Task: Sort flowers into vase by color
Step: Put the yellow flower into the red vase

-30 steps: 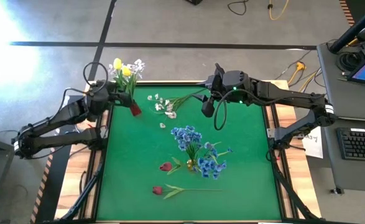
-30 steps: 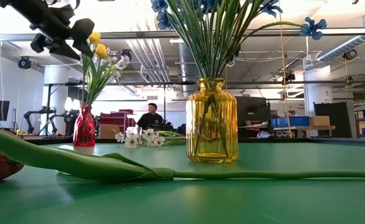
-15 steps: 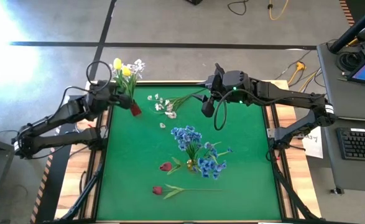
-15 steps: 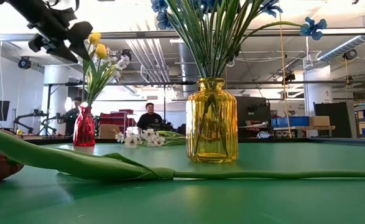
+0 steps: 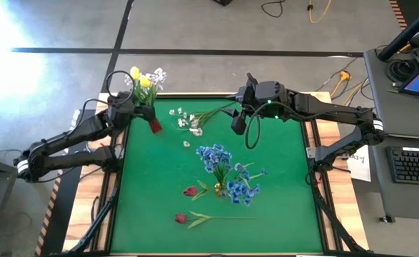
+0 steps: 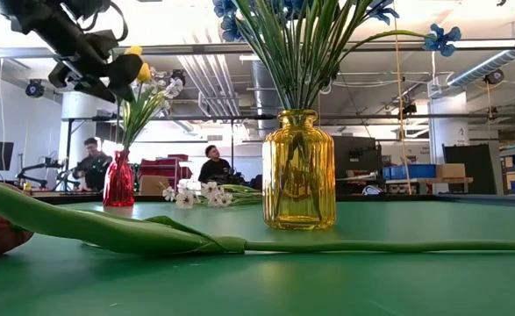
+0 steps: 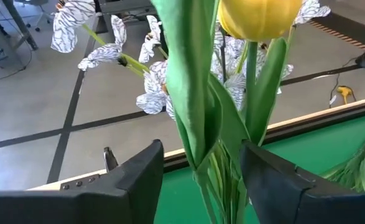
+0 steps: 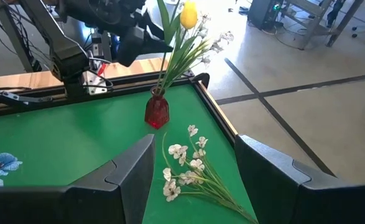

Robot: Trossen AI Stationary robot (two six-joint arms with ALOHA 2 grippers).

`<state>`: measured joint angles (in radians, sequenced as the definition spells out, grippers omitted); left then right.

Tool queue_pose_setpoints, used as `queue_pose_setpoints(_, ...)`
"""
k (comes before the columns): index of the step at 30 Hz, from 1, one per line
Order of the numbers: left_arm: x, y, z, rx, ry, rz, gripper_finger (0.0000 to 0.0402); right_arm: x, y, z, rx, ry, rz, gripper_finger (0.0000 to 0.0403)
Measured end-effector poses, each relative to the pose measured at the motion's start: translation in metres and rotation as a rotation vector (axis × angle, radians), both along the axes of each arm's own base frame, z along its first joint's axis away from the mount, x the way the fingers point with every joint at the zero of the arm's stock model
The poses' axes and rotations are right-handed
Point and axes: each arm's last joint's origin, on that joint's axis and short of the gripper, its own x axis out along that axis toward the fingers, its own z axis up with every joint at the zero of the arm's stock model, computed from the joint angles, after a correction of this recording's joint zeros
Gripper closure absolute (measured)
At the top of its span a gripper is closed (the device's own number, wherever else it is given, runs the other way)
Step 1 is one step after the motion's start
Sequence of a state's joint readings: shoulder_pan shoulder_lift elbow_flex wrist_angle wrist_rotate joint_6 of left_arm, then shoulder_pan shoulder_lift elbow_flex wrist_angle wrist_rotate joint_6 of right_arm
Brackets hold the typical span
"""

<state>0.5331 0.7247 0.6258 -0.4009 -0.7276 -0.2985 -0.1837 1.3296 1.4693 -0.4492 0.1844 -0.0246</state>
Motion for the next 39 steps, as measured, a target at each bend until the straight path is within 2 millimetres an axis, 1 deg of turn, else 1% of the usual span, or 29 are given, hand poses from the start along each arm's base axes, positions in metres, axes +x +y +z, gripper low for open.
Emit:
queue_pose_setpoints(3, 0.000, 0.001, -0.001, 0.007, 0.012, 0.019, 0.0247, 0.000, 0.000, 0.000, 0.000, -0.001, 0.000, 0.0188)
queue_pose_setpoints(11, 0.000, 0.001, 0.000, 0.013, 0.011, 0.028, 0.0367, 0.000, 0.000, 0.000, -0.001, 0.000, 0.000, 0.0188)
queue_pose_setpoints(13, 0.000, 0.001, 0.000, 0.013, 0.011, 0.029, 0.0390, 0.000, 0.000, 0.000, -0.001, 0.000, 0.000, 0.0188)
queue_pose_setpoints(14, 0.000, 0.001, 0.000, 0.013, 0.011, 0.029, 0.0395, 0.000, 0.000, 0.000, -0.001, 0.001, 0.000, 0.0188)
queue_pose_setpoints(21, 0.000, 0.001, -0.001, 0.009, 0.006, 0.031, 0.0398, 0.000, 0.000, -0.001, 0.001, 0.010, 0.000, 0.0188)
queue_pose_setpoints(32, 0.002, -0.004, -0.001, -0.004, -0.011, -0.012, 0.0401, 0.000, 0.000, -0.001, -0.003, 0.012, 0.002, 0.0188)
queue_pose_setpoints(39, 0.002, -0.010, -0.007, 0.006, -0.025, -0.032, 0.0401, 0.000, 0.000, -0.001, -0.002, 0.011, 0.001, 0.0188)
